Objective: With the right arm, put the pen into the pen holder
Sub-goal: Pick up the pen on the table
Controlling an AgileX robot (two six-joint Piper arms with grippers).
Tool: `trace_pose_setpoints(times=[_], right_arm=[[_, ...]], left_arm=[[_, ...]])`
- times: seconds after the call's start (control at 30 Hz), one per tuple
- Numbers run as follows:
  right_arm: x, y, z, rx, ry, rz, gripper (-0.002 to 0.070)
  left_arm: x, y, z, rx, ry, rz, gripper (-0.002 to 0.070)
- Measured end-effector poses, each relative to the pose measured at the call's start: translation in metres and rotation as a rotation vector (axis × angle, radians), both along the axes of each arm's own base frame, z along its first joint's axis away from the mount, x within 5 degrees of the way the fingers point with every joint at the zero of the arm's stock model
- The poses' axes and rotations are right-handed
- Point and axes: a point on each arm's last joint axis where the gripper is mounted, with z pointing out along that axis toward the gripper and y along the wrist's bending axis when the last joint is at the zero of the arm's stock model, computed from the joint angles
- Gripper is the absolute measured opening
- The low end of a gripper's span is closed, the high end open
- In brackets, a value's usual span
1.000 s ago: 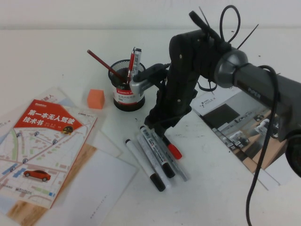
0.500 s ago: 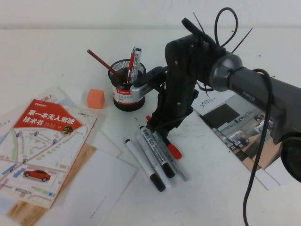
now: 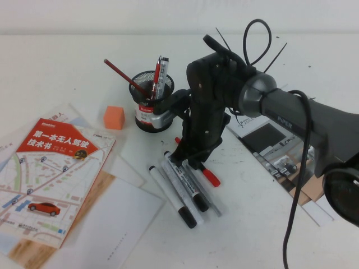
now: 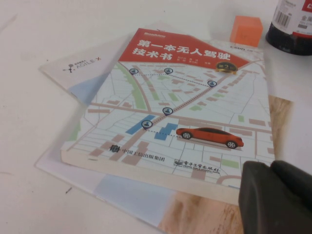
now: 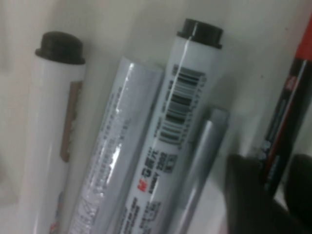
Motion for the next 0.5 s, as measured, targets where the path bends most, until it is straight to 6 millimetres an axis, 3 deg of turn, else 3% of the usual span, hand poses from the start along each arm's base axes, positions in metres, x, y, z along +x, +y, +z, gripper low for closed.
trace_pose_setpoints(times=[0.1,0.27,0.5], right_arm=[[0.000,0.000,0.000,0.004,0.003,-0.003,0.0064],[0.005,-0.009,0.007,0.075,0.035,-0.050,0.0064],[-0.005,-0.011,0.069,0.291,-0.066,-0.086,0.0064]], left_arm=[[0.000,0.000,0.000,0.000,0.000,0.000,-0.0001],[0.000,0.000,0.000,0.000,0.000,0.000,-0.0001],[0.000,0.000,0.000,0.000,0.000,0.000,-0.0001]])
